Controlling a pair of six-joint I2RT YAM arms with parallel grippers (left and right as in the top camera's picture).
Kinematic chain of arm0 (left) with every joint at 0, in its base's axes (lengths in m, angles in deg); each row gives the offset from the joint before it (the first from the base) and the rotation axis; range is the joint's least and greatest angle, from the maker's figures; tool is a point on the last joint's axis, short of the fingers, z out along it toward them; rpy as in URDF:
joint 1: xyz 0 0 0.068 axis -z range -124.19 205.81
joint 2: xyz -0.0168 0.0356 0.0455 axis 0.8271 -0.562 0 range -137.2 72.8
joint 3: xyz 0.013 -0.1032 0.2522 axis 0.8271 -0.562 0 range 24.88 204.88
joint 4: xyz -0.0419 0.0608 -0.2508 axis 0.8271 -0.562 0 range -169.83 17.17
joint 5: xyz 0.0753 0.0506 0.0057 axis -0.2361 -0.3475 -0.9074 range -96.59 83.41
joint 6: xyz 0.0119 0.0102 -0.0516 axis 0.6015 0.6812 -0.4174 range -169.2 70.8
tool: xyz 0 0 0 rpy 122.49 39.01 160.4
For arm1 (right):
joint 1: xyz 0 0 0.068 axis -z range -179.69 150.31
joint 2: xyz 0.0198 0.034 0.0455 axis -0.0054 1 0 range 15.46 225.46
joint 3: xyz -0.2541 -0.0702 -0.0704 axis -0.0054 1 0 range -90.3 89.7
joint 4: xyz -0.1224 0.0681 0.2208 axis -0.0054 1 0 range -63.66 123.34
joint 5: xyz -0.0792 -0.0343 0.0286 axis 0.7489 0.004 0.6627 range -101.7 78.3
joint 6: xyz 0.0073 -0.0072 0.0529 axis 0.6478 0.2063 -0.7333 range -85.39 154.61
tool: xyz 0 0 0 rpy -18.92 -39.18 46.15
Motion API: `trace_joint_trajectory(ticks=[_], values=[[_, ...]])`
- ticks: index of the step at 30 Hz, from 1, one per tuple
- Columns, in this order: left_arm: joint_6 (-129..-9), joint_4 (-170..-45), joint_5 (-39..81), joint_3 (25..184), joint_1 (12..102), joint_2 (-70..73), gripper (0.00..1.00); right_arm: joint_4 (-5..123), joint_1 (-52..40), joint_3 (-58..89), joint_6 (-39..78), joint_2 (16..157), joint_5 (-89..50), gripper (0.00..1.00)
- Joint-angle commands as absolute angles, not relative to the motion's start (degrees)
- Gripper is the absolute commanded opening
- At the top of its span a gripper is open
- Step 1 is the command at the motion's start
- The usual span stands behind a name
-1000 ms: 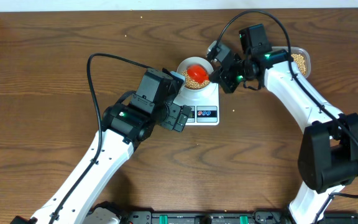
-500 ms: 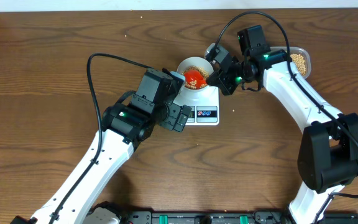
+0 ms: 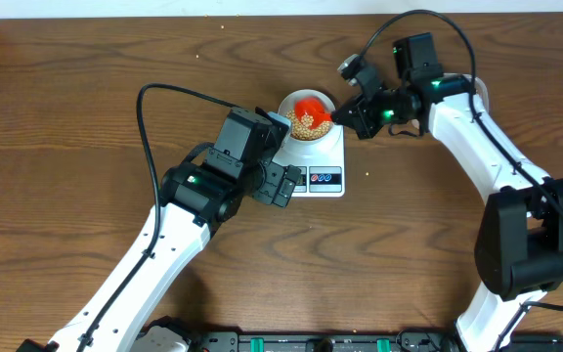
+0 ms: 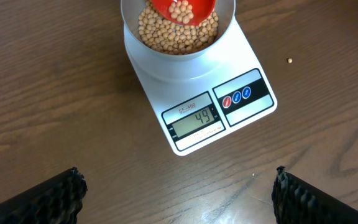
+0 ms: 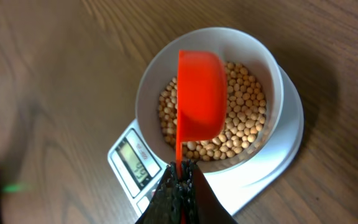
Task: Scoop item into bowl and weigh 50g on scale
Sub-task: 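Tilt the red scoop into the grey bowl with the right gripper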
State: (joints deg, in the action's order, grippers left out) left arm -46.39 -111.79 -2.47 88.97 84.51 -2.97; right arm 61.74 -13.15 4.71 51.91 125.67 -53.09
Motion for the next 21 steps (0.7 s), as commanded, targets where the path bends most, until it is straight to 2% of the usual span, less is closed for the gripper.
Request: trace_joint_trajectory(ticks=[1,21], values=[[-46.48,-111.86,-3.19,88.95,84.32,-3.40,0.98,61.50,-11.59,5.00,49.81,126.48,-60.65,0.01],[-46.50,-111.86,-3.19,88.95,84.32,-3.40,0.98,60.58,-9.85,4.98,49.61,126.35,-63.95,0.01]])
